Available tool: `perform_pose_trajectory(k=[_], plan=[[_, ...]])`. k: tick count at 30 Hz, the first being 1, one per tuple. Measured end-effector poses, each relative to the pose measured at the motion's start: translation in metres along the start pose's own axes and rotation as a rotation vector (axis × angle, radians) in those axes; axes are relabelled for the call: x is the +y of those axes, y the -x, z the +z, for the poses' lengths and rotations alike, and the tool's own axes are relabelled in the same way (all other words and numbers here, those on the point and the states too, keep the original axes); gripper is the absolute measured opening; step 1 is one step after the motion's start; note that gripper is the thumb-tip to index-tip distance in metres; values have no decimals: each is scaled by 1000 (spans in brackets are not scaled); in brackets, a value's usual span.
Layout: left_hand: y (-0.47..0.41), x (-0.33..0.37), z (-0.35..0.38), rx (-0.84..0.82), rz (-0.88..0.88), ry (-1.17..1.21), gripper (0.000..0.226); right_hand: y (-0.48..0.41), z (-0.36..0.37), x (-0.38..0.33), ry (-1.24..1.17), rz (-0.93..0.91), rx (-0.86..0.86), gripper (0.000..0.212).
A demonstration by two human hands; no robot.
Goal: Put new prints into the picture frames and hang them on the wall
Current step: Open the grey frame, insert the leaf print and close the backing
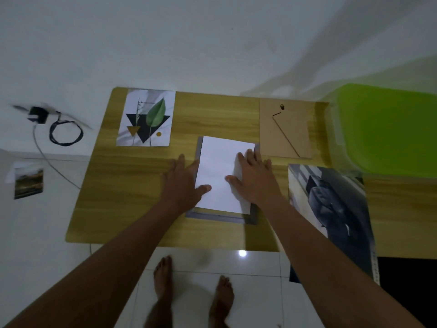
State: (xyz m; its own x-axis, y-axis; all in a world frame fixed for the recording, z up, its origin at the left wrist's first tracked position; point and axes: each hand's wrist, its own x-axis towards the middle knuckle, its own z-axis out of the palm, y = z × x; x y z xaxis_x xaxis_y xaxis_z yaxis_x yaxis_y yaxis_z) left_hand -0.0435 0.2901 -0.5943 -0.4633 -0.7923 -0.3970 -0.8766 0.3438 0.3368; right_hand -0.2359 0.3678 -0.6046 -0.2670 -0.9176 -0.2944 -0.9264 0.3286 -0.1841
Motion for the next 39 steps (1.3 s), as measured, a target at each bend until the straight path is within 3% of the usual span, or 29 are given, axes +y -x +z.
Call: perform_pose_trajectory(k=[6,8,11,15,19,22,24,30,34,39], plan=[[14,16,-14,322,78,335,41,5,6,-9,-84,40,4,72],[17,20,-21,350,81,439,38,7,5,-15,-131,42,25,63],[17,23,-26,279,158,603,40,15,-4,-32,-393,56,96,49],[17,31,-26,114,219,841,33,32,-36,-55,-944,229,44,54],[18,49,-31,-54,126,1086,38,39,-51,-54,-985,247,73,36],[16,50,-28,69,32,1009,37,42,-57,-44,-1095,290,124,20],[18,46,-30,168,-40,929,39,46,-61,-35,-1147,315,155,22],[22,47,-41,-85,-153,1122,74,67,-75,-9,-1519,256,185,40],[31,61,-48,-78,-36,1147,71,80,-76,19,-1306,231,244,59],[36,89,-33,-42,63,941,83,106,-67,65,-1188,254,302,63]])
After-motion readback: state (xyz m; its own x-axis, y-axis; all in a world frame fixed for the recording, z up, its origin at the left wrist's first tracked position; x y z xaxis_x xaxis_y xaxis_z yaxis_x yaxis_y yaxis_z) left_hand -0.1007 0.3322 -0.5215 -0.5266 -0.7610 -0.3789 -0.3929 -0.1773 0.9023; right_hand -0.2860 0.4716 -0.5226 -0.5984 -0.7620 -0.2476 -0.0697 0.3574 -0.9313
